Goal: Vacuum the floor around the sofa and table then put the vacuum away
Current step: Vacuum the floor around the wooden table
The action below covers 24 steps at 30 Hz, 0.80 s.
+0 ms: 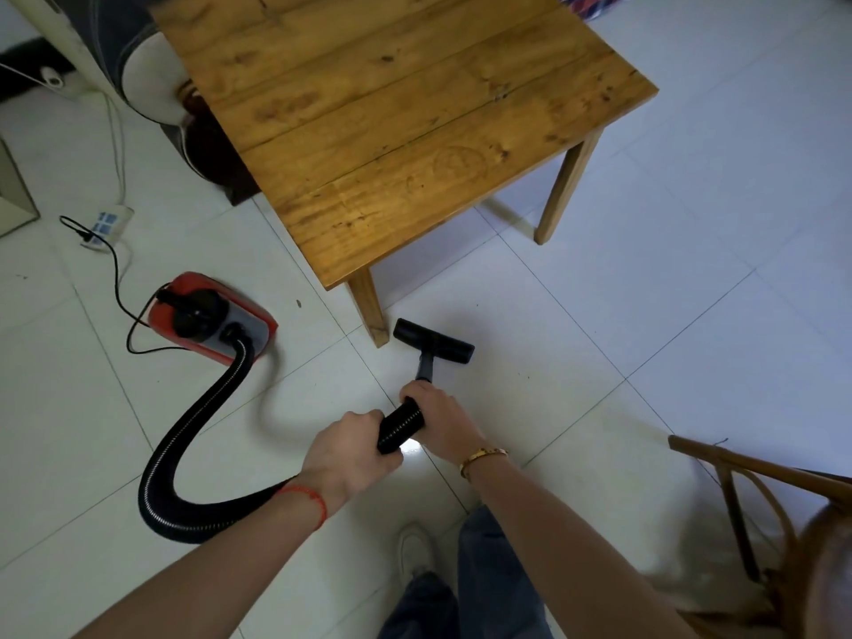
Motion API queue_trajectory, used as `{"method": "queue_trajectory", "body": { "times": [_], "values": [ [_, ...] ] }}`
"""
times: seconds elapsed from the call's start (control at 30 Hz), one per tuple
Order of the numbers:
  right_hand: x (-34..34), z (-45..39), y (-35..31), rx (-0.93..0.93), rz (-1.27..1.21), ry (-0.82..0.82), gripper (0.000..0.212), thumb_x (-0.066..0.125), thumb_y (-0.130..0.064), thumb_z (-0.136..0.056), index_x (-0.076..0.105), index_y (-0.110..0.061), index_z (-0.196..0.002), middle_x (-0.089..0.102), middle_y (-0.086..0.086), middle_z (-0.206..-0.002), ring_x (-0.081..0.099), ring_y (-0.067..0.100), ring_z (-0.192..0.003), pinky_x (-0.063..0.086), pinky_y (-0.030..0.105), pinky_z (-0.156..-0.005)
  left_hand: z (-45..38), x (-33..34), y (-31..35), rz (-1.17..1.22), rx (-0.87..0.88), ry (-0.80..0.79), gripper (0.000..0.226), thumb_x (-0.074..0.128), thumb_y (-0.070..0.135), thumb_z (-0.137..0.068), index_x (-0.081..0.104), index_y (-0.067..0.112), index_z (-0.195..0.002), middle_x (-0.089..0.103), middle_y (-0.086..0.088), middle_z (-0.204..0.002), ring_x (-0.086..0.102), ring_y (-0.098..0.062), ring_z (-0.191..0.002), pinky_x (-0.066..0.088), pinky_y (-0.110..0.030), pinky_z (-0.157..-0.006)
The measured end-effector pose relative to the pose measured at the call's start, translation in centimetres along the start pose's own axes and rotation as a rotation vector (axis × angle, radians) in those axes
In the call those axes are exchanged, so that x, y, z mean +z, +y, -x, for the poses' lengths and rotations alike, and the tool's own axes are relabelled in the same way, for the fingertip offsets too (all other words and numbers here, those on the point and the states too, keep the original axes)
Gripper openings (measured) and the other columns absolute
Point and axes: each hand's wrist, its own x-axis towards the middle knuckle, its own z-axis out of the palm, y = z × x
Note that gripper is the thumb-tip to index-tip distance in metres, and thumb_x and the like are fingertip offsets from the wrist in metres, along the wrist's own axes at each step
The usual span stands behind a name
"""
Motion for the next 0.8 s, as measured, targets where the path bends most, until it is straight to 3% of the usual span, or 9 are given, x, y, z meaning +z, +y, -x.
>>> {"method": "queue_trajectory", "body": {
  "times": [0.27, 0.43, 0.67, 0.8],
  "values": [
    [-2.6, -1.3, 3.3, 0.096, 0.035, 0.068, 0.016, 0.06, -0.015, -0.087, 0.052, -0.014, -0.101, 0.056, 0.005, -0.107, 0.061, 0.022, -0.078, 0.053, 0.031, -0.072, -3.8, -0.3, 3.4, -0.037, 0.051, -0.02, 0.023, 0.055, 0.034, -0.084, 0.055, 0.018, -0.1, 0.061, -0.001, -0.084, 0.059, -0.022, -0.073, 0.048, -0.028, -0.063],
    [-5.9, -3.1, 7.1, 0.112, 0.02, 0.103, 0.018, 0.06, -0.012, -0.087, 0.052, -0.012, -0.103, 0.054, 0.004, -0.111, 0.052, 0.016, -0.073, 0.039, 0.022, -0.067, -8.3, -0.7, 7.0, -0.018, 0.079, -0.034, 0.021, 0.056, 0.034, -0.085, 0.053, 0.018, -0.098, 0.063, -0.001, -0.086, 0.062, -0.021, -0.075, 0.053, -0.031, -0.067],
    [-13.0, -6.1, 12.7, 0.159, 0.02, 0.106, 0.02, 0.058, -0.011, -0.088, 0.052, -0.013, -0.107, 0.054, 0.004, -0.115, 0.057, 0.022, -0.077, 0.04, 0.025, -0.069, -15.0, -2.0, 13.7, 0.004, 0.11, -0.006, 0.019, 0.056, 0.034, -0.084, 0.054, 0.019, -0.095, 0.063, 0.0, -0.081, 0.063, -0.021, -0.072, 0.055, -0.032, -0.066],
    [-17.0, -7.6, 15.4, 0.197, 0.028, 0.12, 0.022, 0.06, -0.01, -0.087, 0.053, -0.012, -0.108, 0.055, 0.005, -0.114, 0.06, 0.025, -0.084, 0.045, 0.027, -0.073, -18.4, -3.3, 17.6, 0.007, 0.122, 0.008, 0.019, 0.056, 0.033, -0.084, 0.054, 0.018, -0.096, 0.06, 0.001, -0.079, 0.058, -0.02, -0.067, 0.047, -0.027, -0.058]
  ]
}}
